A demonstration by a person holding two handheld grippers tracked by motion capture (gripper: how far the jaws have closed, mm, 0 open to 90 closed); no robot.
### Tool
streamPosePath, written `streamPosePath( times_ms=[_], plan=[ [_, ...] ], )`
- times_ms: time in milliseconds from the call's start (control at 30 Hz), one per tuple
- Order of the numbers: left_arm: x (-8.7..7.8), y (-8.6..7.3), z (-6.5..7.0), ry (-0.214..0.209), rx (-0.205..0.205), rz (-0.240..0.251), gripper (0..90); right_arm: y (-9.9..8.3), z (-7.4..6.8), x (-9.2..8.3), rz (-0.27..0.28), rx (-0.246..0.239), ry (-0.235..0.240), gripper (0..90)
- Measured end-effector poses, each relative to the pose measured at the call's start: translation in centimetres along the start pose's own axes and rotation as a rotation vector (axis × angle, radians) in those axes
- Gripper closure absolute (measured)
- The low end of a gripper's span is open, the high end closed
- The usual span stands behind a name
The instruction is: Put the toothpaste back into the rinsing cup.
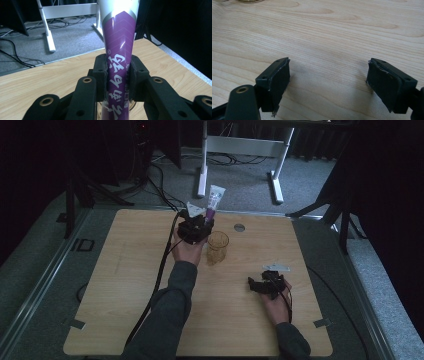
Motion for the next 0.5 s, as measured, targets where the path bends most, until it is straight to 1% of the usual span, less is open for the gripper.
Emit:
streamPosePath(
  times_ms=[167, 333, 500],
  plan=[
    [0.45, 0.12, 0.01, -0.015, -0.013, 0.007, 71.6, -0.02, -0.02, -0.01, 0.000, -0.004, 0.001, 18.5],
    [0.72, 0.35, 0.18, -0.025, -0.020, 0.040, 71.6, -0.03, -0.05, -0.02, 0.000, -0.004, 0.001, 18.5],
    [0.98, 0.30, 0.22, -0.027, -0.023, 0.039, 71.6, -0.06, -0.09, -0.04, 0.001, -0.007, 0.001, 18.5]
  ],
)
Point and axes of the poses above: each handheld gripper's, and its own axes: x roughly forward along the jaws, y roughly out of its top, z roughly to its right, the point moved 4 cm from there along x, roughly forward along the jaws, and after that the axes turned 9 degrees about -z, right-handed, at the moved point
